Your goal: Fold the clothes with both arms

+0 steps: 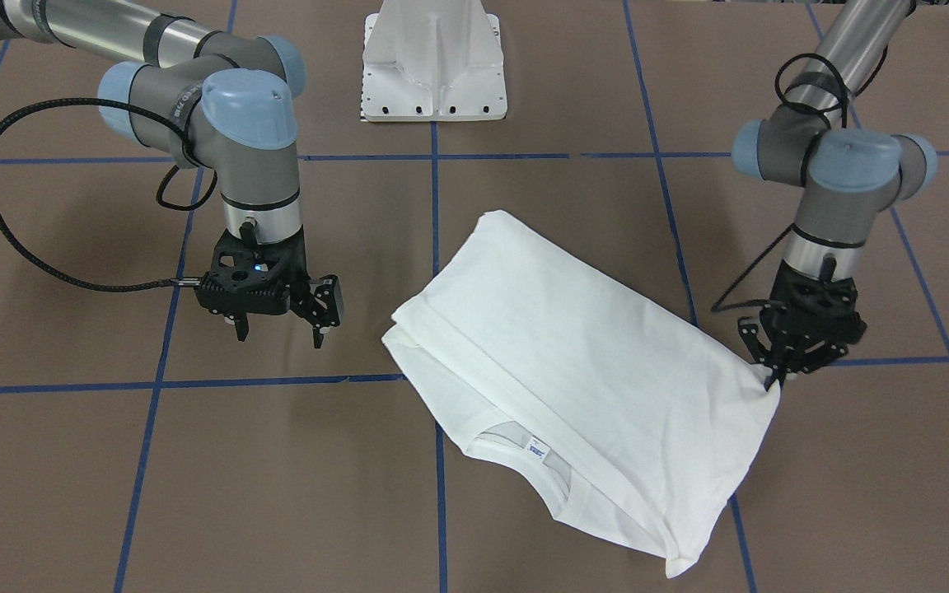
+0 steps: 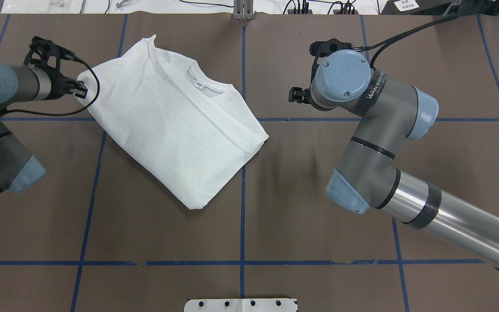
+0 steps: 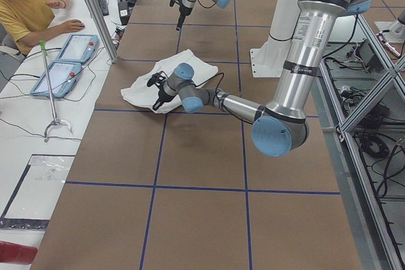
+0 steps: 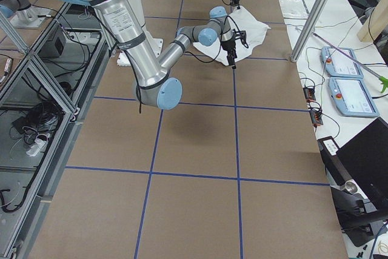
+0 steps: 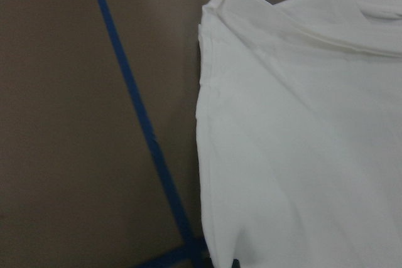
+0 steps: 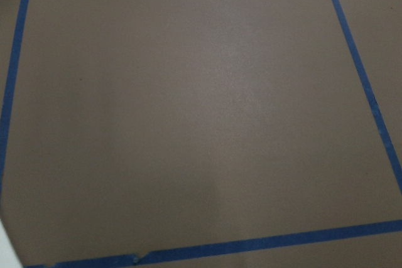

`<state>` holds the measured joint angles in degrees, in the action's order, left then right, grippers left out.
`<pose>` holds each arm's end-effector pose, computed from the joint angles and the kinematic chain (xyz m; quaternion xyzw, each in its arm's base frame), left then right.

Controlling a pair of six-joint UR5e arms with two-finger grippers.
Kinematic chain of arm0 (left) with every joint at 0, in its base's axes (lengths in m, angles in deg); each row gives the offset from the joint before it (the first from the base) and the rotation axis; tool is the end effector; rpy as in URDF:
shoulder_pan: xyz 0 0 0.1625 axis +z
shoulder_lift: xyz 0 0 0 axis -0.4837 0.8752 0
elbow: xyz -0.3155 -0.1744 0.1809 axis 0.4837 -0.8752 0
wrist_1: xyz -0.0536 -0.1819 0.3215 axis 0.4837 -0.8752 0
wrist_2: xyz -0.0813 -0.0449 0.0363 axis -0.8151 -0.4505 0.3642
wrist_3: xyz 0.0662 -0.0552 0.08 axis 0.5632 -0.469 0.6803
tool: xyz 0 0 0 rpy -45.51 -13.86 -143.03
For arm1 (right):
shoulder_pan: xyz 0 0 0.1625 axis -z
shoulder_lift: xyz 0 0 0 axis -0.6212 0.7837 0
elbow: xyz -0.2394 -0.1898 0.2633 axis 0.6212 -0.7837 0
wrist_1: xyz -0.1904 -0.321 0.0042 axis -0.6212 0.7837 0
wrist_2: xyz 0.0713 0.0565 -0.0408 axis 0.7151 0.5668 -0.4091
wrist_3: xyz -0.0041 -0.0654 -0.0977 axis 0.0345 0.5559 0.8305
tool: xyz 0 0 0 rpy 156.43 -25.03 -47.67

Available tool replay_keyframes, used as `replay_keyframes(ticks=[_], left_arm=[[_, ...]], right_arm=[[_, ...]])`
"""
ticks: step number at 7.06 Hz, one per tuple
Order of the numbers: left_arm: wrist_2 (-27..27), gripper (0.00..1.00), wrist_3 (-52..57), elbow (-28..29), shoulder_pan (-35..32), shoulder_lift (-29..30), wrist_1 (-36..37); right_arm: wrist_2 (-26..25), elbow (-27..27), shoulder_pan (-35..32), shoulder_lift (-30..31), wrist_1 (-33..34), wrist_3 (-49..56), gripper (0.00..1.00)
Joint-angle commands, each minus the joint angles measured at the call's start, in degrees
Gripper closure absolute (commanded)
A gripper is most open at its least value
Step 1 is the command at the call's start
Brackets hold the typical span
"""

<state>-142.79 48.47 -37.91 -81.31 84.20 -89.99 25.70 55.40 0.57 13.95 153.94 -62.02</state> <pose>0.2952 -0.5817 0.4723 0.3458 0.2904 0.0759 0.8890 -0.4334 -0.5022 0.2811 0.1736 -0.3262 0.1297 0.9201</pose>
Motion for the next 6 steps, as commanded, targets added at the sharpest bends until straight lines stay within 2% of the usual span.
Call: replay_keyframes(ticks=[1,2,3,4,5,6], left_arm=[[0.2,1.0,2.3,23.1,-2.5,16.3,-5.4],[2.1,1.0,2.0,27.3,-2.5,20.0,-5.3],[2.0,0.91,2.2,27.4,-2.7,20.0,-5.6],[0.3,0.01,2.4,25.3,-2.9,19.6,-5.7],[-3.2,0.0,2.4,20.8,-3.1,17.2,-5.6],[-5.5,0.0,2.4,15.8,-3.1,13.5,-5.7]], right_arm=[[-1.0,0.4,1.5,-0.5,-0.4,-2.3,0.0],[-1.6,0.1,2.1,-0.4,-2.9,-2.5,0.0],[-2.3,-0.4,2.8,-0.4,-4.5,-2.6,0.0],[-2.3,-0.5,2.9,-0.6,-4.9,-4.3,0.0],[-2.4,-1.2,3.1,-1.6,-4.9,-8.9,0.0],[-3.7,-5.7,3.6,-6.1,-5.0,-13.5,0.01]])
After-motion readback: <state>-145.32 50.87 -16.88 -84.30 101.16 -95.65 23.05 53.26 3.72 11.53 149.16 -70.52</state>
